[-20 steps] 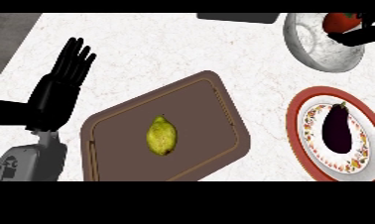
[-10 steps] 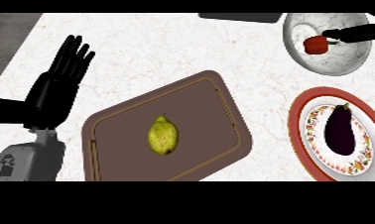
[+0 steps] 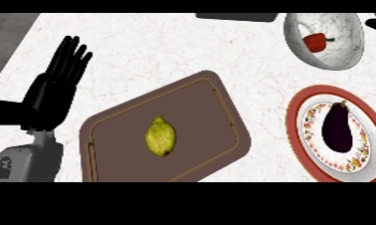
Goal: Pick the bell pepper from the plate and place it in the bowl
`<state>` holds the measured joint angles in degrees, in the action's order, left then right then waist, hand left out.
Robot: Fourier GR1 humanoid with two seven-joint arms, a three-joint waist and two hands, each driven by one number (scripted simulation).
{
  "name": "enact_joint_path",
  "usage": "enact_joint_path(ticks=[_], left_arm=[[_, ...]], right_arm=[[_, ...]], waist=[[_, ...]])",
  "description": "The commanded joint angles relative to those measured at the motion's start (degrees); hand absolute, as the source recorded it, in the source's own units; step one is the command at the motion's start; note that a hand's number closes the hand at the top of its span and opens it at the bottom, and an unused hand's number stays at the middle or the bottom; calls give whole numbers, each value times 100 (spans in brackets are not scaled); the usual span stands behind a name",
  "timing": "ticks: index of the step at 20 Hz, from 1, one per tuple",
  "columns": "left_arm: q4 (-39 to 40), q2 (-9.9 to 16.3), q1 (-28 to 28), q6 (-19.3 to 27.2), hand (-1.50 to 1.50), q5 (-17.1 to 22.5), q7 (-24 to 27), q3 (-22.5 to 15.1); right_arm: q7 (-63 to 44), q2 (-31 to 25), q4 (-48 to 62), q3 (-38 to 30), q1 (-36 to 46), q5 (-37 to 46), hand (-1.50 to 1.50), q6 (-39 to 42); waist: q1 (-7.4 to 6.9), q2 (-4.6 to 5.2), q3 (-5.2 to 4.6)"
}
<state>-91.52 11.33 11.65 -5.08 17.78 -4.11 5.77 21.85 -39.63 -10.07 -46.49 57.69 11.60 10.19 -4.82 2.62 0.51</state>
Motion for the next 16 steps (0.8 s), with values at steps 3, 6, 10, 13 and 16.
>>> enact_joint_path(ticks=[3,6,10,13,16], left_arm=[[15,-47,-98,7,0,-23,66,-5],[26,-106,-73,75,0,-106,68,-70],[40,59,-45,-31,0,62,50,145],[8,149,-234,-183,0,127,105,206],[146,-95,-82,32,0,-29,191,66]], right_arm=[[-195,-510,191,-427,-395,-375,-150,161],[209,-456,220,-481,-961,-429,-150,472],[113,-865,297,-611,-1403,-554,-150,1054],[459,-794,253,-623,-1792,-564,-150,1242],[586,-807,264,-612,-2028,-570,-150,1699]], waist=[[25,-9,0],[86,0,12],[119,1,26],[63,-12,29],[171,2,38]])
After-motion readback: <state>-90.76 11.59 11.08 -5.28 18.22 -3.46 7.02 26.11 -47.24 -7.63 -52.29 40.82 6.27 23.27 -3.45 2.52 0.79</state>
